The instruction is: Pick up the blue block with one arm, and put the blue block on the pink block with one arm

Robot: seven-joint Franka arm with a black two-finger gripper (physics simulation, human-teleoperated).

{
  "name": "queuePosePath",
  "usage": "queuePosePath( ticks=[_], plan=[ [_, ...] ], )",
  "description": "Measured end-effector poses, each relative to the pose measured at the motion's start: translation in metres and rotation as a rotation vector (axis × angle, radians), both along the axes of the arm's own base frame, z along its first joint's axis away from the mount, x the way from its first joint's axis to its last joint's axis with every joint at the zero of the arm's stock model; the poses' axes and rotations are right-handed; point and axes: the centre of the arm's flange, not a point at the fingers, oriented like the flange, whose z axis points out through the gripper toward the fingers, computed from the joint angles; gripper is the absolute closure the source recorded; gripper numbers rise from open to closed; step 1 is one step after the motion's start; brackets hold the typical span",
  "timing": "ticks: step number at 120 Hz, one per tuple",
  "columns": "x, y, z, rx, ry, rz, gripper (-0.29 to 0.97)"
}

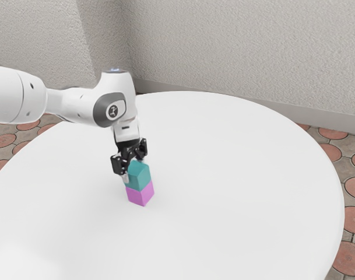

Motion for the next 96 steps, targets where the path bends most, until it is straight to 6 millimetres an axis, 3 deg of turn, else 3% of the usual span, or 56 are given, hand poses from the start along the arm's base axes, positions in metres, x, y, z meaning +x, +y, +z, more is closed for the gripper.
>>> queuePosePath(
  ticks=[18, 28, 44, 56, 65, 70, 85, 96],
  plan=[
    [-0.002, -0.001, 0.009, 0.002, -0.009, -0.007, 0.08],
    [-0.006, -0.003, 0.037, 0.006, -0.045, -0.008, 0.05],
    [-0.021, -0.018, 0.109, 0.006, -0.125, -0.015, 0.03],
    [-0.043, -0.028, 0.195, 0.023, -0.209, -0.002, 0.02],
    [-0.046, -0.034, 0.267, 0.058, -0.257, 0.023, 0.01],
    [-0.051, -0.037, 0.297, 0.079, -0.261, 0.047, 0.01],
    [-0.070, -0.043, 0.346, 0.110, -0.245, 0.150, 0.01],
    [-0.078, -0.047, 0.355, 0.107, -0.211, 0.223, 0.00]
  ],
)
